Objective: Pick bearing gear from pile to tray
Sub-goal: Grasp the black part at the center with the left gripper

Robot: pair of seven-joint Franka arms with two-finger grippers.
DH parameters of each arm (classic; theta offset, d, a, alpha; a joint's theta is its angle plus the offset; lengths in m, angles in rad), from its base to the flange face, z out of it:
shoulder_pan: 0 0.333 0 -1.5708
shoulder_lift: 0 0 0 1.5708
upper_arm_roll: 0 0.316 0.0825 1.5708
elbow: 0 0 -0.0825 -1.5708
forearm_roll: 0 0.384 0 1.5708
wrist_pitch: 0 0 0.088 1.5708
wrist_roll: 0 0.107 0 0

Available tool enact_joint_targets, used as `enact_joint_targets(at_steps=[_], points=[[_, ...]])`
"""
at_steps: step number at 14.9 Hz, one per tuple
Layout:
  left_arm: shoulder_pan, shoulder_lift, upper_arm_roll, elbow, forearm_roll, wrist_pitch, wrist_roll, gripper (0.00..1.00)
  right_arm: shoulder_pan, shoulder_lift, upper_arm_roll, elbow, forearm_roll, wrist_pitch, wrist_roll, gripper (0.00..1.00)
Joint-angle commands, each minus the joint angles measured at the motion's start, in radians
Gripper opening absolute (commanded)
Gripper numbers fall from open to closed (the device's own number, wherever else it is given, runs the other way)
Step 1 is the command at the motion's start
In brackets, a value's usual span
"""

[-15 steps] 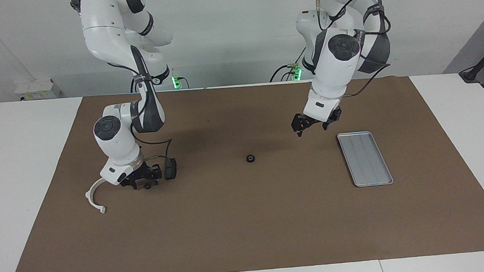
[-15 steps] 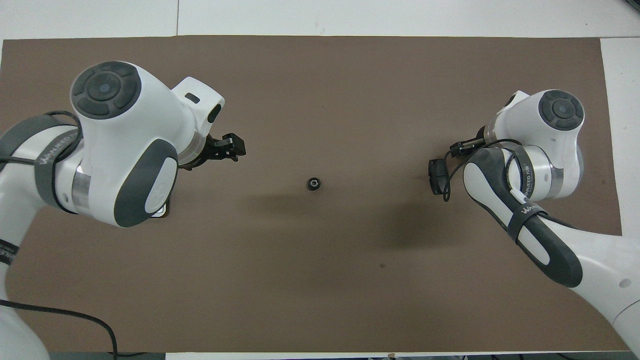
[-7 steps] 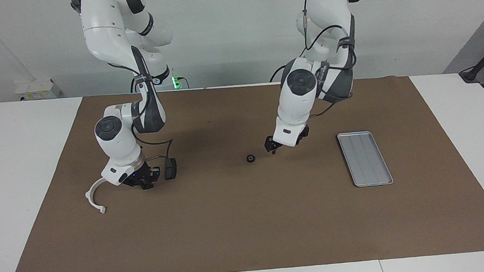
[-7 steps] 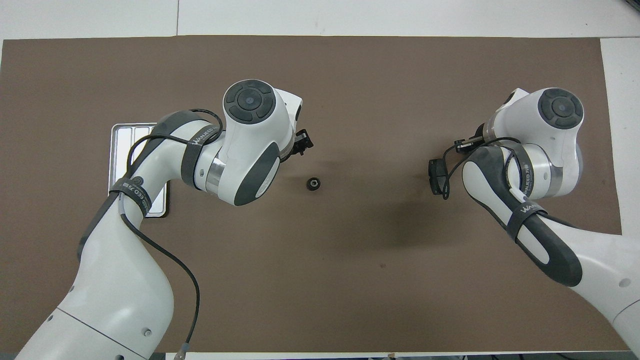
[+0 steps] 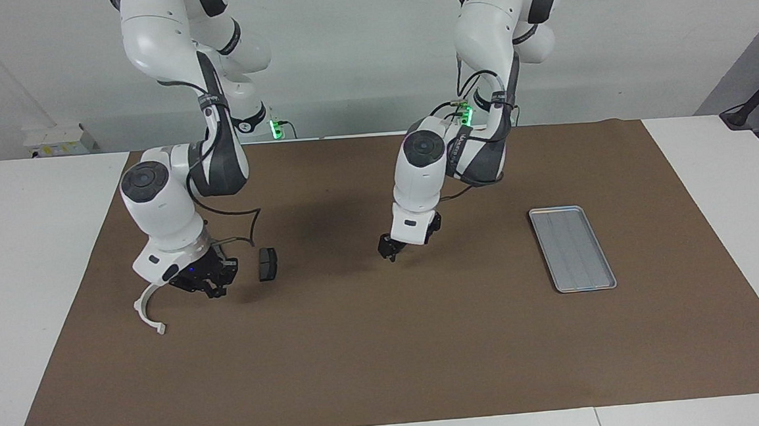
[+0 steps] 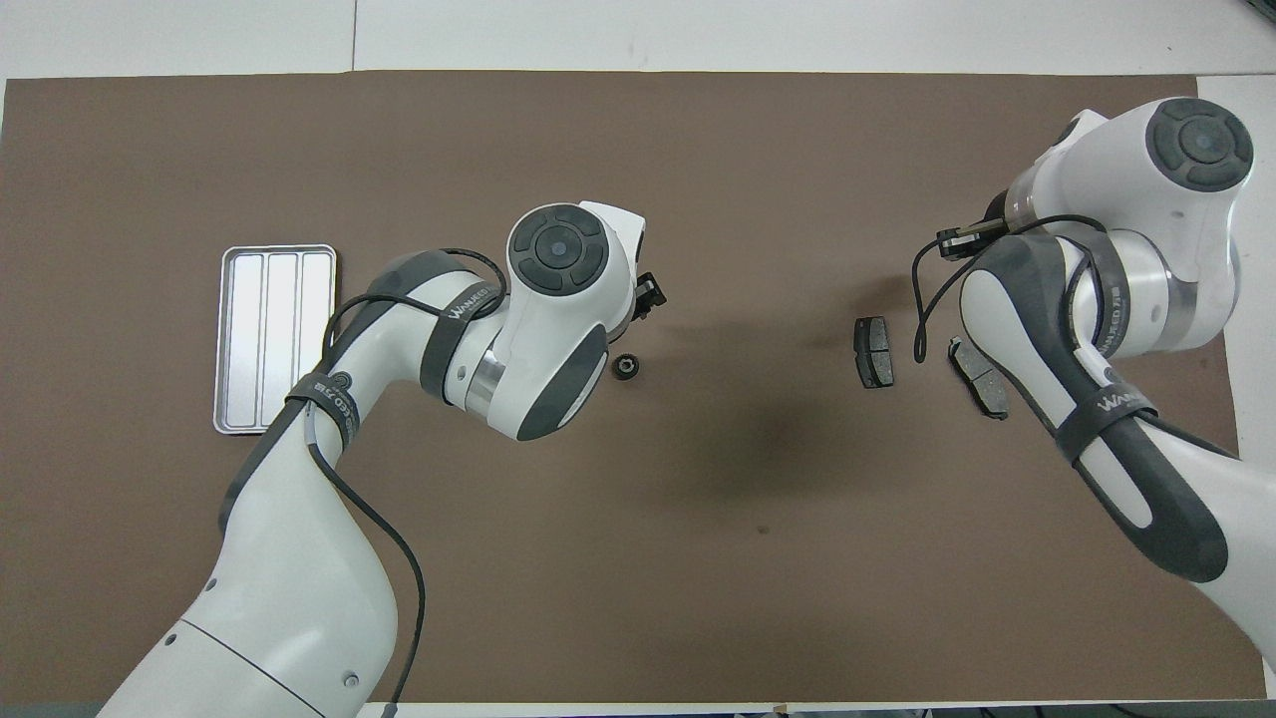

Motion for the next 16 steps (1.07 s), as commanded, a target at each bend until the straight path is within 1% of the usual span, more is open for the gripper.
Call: enact_joint_targets(at_steps=[1,8,10,12,13,16], points=[[-0.014,-0.023,0.015,-0.099,-0.01,0.1,-0.013,1.0,-0.025,0.008,0.01,0.03,0.0,-0.027,-0.042,0.0],[-0.048,-0.014,0.016,-0.103,-0.01,0.1,-0.025,1.0,-0.042,0.004,0.01,0.013,0.002,-0.02,-0.053,0.0],[-0.062,-0.014,0.018,-0.128,-0.01,0.109,-0.027,1.0,-0.042,0.005,0.01,0.002,0.0,-0.008,-0.053,0.0],[-0.074,0.0,0.018,-0.12,-0.012,0.114,-0.038,1.0,-0.042,0.005,0.01,-0.001,0.0,-0.007,-0.053,0.0],[-0.082,0.018,0.019,-0.113,-0.013,0.114,-0.042,1.0,-0.042,0.005,0.01,-0.001,0.0,-0.007,-0.053,0.0],[-0.08,0.027,0.024,-0.086,-0.013,0.112,-0.042,1.0,-0.04,0.005,0.01,-0.005,0.0,-0.005,-0.053,0.0]])
